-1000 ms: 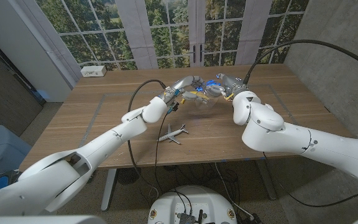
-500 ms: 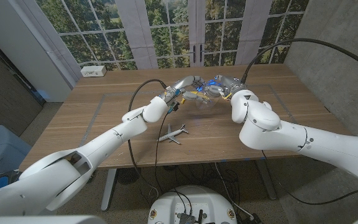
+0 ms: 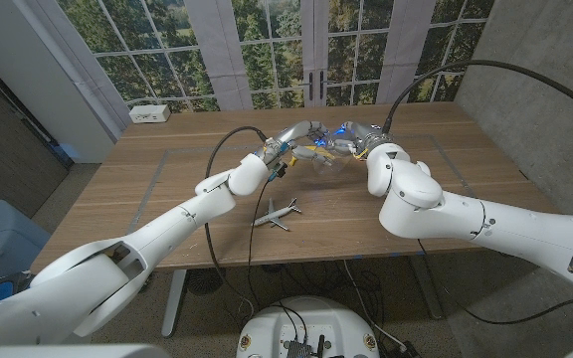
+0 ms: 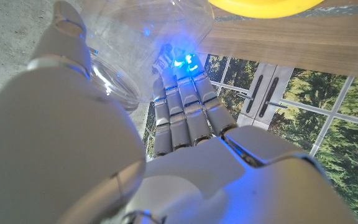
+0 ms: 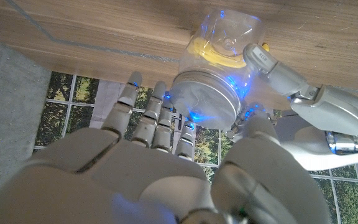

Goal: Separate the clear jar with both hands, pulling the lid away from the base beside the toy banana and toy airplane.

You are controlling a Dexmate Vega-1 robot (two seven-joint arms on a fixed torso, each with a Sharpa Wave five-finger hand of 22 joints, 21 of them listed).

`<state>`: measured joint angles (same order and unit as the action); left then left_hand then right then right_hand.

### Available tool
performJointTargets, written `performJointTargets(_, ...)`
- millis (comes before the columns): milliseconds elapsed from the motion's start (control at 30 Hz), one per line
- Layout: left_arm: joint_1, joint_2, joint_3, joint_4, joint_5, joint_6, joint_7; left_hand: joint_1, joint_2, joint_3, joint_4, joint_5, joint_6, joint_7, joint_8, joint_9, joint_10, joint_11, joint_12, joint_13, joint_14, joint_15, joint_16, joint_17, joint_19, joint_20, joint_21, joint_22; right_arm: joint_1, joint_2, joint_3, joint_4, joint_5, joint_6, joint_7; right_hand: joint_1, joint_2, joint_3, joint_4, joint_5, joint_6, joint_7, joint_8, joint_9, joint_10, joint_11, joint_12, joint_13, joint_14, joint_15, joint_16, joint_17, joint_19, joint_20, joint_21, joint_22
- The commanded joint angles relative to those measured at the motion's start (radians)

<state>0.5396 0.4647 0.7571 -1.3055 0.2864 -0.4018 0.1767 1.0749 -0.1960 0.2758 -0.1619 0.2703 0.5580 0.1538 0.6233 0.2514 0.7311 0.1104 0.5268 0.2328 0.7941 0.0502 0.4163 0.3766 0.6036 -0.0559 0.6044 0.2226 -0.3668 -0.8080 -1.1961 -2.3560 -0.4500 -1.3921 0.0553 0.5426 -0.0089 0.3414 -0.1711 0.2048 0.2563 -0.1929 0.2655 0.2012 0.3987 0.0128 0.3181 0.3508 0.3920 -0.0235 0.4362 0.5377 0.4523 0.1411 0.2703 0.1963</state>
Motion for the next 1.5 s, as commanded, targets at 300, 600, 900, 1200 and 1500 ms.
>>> performJointTargets(300,-0.009,-0.009,-0.011,0.034,-0.047,-0.034,-0.024,0.215,0.227,0.003,0.004,0.455,0.259,-0.246,0.214,0.255,0.343,-0.305,0.109,0.585,0.151,-0.294,-0.005,0.135,-0.006,-0.057,0.012,0.001,0.029,-0.011,-0.042,0.02,0.075,0.043,-0.133,0.18,0.004,-0.005,0.0,0.022,0.205,-0.001,0.087,0.021,0.205,-0.095,0.105,0.083,0.132,-0.092,0.124,0.097,0.064,-0.053,0.038,0.011)
performJointTargets(600,-0.013,-0.024,-0.033,0.057,-0.188,-0.045,-0.129,0.216,0.226,0.0,0.003,0.459,0.262,-0.241,0.208,0.257,0.345,-0.305,0.106,0.587,0.153,-0.294,-0.009,0.138,-0.009,-0.057,0.02,-0.001,0.069,-0.02,-0.084,0.046,0.097,0.07,-0.126,0.338,0.036,0.014,-0.009,0.006,0.262,-0.021,0.133,0.047,0.219,-0.101,0.148,0.141,0.147,-0.114,0.181,0.17,0.074,-0.064,0.056,0.017)
performJointTargets(900,-0.016,-0.03,-0.048,0.063,-0.269,-0.034,-0.195,0.216,0.225,-0.002,0.003,0.465,0.264,-0.237,0.202,0.262,0.349,-0.305,0.105,0.591,0.16,-0.294,-0.009,0.145,-0.012,-0.056,0.03,-0.003,0.021,-0.055,-0.042,0.055,0.078,0.196,-0.145,0.456,0.085,0.037,-0.001,-0.01,0.488,0.017,0.269,0.092,0.341,-0.122,0.242,0.212,0.241,-0.163,0.238,0.236,0.122,-0.122,0.112,0.035)
performJointTargets(1200,-0.024,-0.027,-0.045,0.061,-0.254,-0.037,-0.197,0.217,0.224,-0.004,0.002,0.469,0.265,-0.237,0.197,0.266,0.349,-0.305,0.101,0.593,0.161,-0.294,-0.012,0.148,-0.015,-0.055,0.038,-0.005,0.022,-0.072,-0.034,0.063,0.015,0.247,-0.041,0.516,0.106,0.062,-0.012,0.001,0.538,0.021,0.31,0.111,0.318,-0.137,0.247,0.236,0.235,-0.175,0.221,0.246,0.116,-0.134,0.131,0.046)
performJointTargets(1500,-0.035,-0.027,-0.042,0.059,-0.255,-0.034,-0.214,0.217,0.224,-0.005,0.003,0.472,0.266,-0.237,0.193,0.269,0.35,-0.305,0.098,0.593,0.162,-0.294,-0.015,0.151,-0.016,-0.055,0.044,-0.006,-0.038,-0.116,0.029,0.054,-0.081,0.378,0.031,0.705,0.097,0.096,-0.019,0.013,0.69,0.067,0.391,0.097,0.47,-0.176,0.347,0.301,0.315,-0.21,0.232,0.312,0.124,-0.18,0.195,0.062)
